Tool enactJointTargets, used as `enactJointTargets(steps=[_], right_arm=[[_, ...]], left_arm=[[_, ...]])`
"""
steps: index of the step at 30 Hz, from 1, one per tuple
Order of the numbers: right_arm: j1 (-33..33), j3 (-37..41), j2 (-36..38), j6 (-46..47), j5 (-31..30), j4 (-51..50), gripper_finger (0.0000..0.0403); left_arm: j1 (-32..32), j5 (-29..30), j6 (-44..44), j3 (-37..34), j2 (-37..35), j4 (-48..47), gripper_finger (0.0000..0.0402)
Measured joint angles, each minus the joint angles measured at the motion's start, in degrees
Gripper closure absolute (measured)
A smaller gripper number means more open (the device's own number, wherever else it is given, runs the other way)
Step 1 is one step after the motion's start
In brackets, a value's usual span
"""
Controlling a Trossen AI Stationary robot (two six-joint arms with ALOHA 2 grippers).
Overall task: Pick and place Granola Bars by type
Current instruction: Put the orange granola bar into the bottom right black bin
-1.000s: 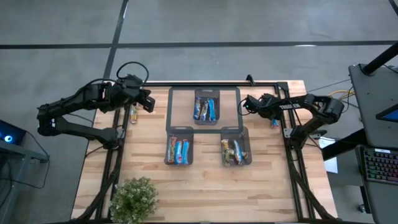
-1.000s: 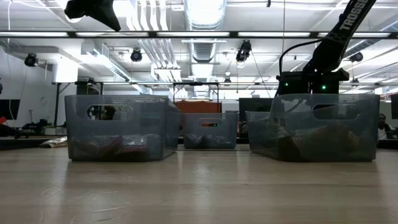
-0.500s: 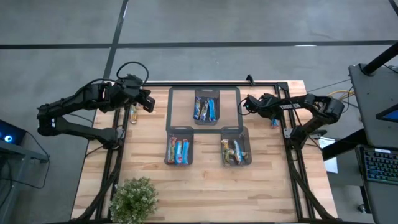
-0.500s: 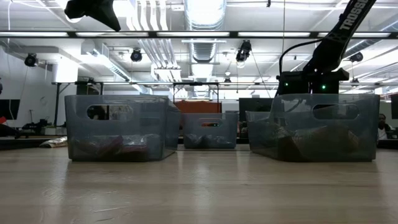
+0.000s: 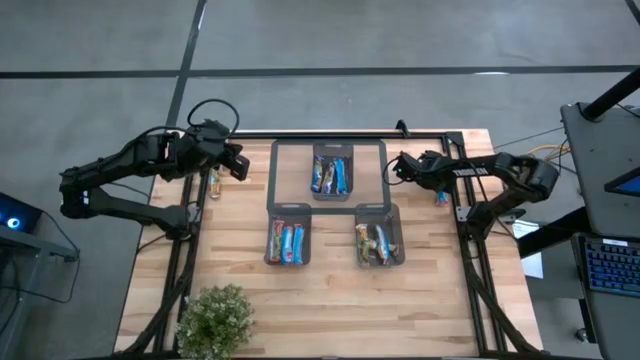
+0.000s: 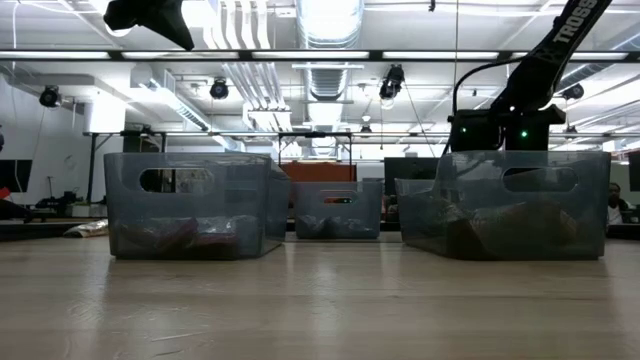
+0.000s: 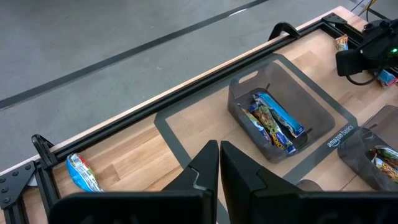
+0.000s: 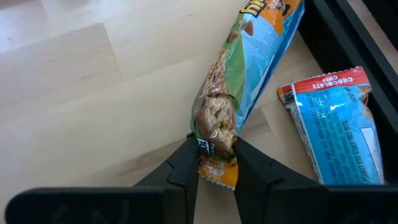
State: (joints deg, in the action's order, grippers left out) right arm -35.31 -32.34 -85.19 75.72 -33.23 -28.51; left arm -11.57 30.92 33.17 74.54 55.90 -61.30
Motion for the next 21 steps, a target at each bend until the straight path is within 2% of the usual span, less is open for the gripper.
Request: enactJointTargets(steps=[9,21], right_arm=[[0.0,0.0,5.3,-3.3,-1.4,0.2,0.0333],[1.5,-0.1,18.4,-8.6,-1.2,0.4,0.0333]], left_arm=[[0.0,0.0,0.0,0.0,0.0,0.0,0.0401],[0.0,0.0,0.0,0.0,0.0,0.0,0.0401]])
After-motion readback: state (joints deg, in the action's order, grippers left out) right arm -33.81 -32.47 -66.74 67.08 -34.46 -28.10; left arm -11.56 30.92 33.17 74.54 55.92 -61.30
